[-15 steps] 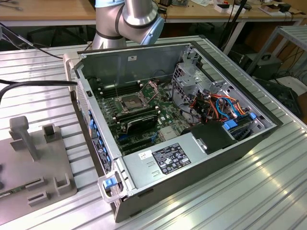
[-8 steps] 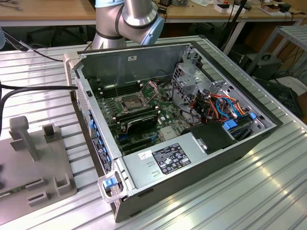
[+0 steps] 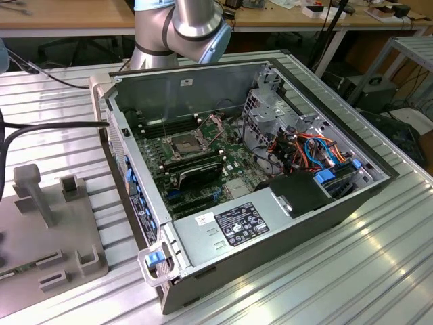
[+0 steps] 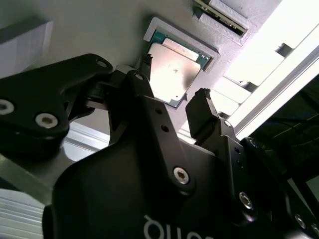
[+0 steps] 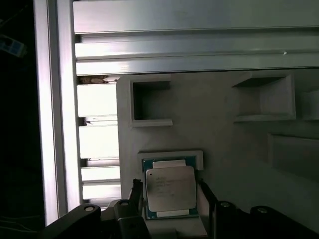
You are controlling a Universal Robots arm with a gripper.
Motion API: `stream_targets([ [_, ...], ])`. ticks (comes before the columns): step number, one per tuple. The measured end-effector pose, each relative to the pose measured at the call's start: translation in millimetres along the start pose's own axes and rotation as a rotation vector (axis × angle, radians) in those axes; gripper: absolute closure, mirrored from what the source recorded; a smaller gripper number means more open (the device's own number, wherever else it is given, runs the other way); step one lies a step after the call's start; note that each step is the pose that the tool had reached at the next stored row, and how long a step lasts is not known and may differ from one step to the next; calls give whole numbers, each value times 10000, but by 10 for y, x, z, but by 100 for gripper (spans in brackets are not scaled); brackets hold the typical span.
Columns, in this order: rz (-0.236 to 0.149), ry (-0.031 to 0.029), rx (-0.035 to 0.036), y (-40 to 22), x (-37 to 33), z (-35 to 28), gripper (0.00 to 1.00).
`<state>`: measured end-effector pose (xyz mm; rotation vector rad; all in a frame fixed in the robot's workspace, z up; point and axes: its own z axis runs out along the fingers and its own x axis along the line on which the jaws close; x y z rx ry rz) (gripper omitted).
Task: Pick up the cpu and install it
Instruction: 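Pick up the cpu and move it towards the insertion slot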
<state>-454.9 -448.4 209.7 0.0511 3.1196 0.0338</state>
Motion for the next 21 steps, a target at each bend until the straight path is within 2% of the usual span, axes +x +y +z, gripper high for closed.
stream_targets([
  [5,-391,8,33,-1,-4,36,44],
  [14,-412,9,46,-1,-4,39,44],
  [15,-412,9,46,-1,-4,39,43],
  [16,-411,9,47,-1,-4,39,37],
  [21,-412,8,51,-2,-4,92,37],
])
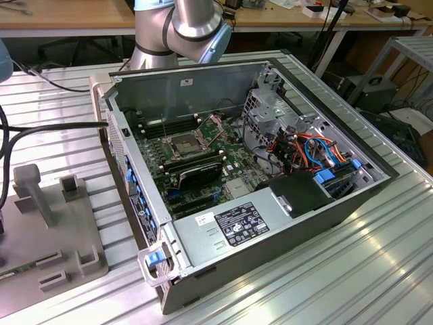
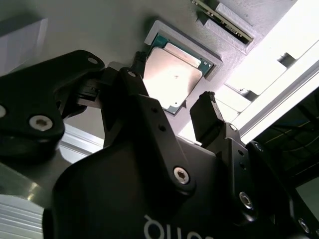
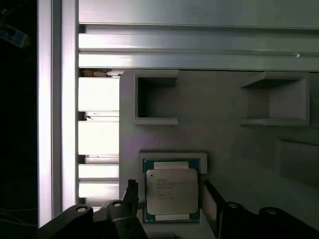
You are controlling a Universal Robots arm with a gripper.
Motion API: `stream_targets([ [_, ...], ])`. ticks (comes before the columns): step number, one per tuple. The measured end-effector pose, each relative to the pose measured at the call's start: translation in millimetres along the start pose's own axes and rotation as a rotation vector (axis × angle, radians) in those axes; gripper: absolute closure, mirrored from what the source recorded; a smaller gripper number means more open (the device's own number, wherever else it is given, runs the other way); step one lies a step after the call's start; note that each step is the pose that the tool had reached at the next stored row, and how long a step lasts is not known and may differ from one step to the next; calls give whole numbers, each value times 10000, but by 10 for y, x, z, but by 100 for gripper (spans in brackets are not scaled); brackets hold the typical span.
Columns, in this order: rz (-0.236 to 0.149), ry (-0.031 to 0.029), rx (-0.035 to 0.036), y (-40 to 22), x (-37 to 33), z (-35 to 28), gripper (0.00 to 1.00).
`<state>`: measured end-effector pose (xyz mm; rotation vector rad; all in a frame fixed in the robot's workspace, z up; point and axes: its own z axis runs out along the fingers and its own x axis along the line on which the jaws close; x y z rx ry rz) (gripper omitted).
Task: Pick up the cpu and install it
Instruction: 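Pick up the cpu and move it towards the insertion slot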
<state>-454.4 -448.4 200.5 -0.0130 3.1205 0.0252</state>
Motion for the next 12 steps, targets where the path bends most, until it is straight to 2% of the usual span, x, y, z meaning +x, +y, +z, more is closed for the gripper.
stream_targets([
  [7,-38,6,74,-1,-24,18,37],
  [12,-63,7,126,-1,-30,55,37],
])
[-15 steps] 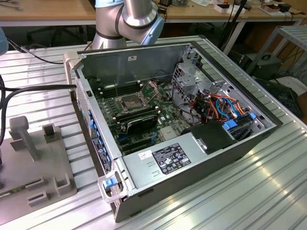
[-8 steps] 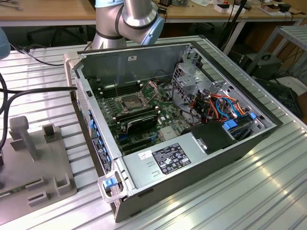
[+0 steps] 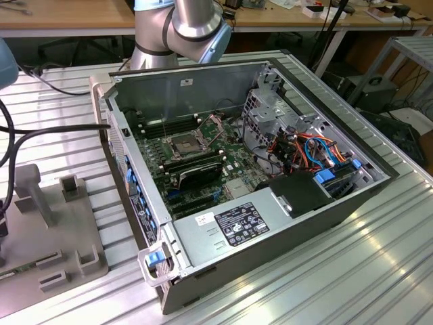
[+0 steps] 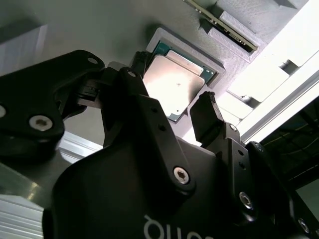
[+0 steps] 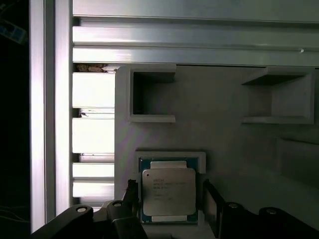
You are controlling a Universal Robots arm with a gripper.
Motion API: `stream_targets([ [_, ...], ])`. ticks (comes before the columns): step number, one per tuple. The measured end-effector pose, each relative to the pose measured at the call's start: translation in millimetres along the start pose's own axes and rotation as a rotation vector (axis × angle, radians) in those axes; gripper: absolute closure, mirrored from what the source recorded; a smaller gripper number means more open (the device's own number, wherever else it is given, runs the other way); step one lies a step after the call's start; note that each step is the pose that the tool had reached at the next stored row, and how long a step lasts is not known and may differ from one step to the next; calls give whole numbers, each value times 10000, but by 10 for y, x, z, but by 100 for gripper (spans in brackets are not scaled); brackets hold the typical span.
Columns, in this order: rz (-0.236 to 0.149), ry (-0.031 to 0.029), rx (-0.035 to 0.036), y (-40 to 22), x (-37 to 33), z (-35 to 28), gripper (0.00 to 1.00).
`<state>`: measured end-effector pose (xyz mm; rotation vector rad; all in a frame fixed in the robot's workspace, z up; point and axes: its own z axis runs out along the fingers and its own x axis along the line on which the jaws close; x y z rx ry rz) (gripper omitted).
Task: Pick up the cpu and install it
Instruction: 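Pick up the cpu and move it towards the insertion slot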
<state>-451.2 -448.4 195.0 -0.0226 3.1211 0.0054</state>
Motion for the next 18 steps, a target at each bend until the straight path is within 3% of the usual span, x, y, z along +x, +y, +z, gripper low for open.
stream_targets([
  [18,-21,0,19,40,1,44,37],
])
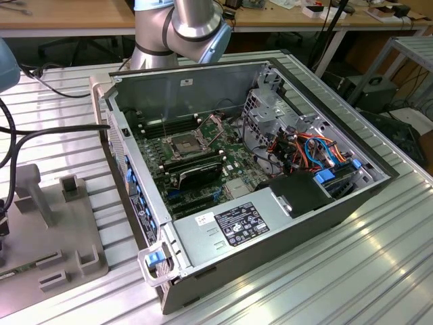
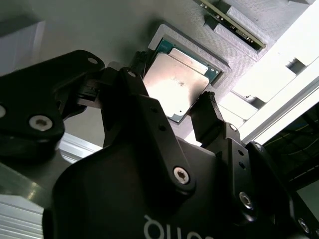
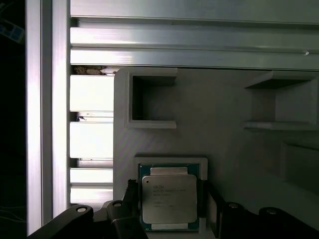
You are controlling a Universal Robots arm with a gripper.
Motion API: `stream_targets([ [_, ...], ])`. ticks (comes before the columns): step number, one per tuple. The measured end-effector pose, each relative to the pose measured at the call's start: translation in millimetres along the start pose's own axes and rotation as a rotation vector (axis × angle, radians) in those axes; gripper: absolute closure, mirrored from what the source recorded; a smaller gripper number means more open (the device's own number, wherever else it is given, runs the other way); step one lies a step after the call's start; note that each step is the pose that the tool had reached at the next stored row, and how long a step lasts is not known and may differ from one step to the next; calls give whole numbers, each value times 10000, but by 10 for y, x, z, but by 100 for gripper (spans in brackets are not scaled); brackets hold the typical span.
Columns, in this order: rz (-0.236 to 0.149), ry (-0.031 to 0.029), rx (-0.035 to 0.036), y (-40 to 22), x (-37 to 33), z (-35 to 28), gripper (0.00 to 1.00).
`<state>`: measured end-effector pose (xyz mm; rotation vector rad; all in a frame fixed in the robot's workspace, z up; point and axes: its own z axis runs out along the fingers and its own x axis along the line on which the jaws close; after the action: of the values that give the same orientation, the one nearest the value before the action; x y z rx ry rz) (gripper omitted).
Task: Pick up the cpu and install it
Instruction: 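Pick up the cpu and move it towards the insertion slot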
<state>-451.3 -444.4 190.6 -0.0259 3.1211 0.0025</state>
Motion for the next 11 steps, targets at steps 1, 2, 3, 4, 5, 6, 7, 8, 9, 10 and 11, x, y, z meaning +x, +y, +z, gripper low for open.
stream_targets([
  [1,-1,0,0,0,0,-2,37],
  [2,-1,0,0,0,0,-4,37],
  [3,0,0,0,0,0,-7,37],
  [4,0,0,0,0,0,-9,37],
  [5,0,0,0,0,0,-9,37],
  [6,-1,1,1,0,1,-10,37],
  [7,-1,1,1,1,2,-10,37],
  [8,0,1,0,1,2,-8,37],
  [9,0,0,0,1,2,-8,37],
  [10,0,0,0,1,2,-8,37],
  [11,-1,1,0,1,2,-8,37],
])
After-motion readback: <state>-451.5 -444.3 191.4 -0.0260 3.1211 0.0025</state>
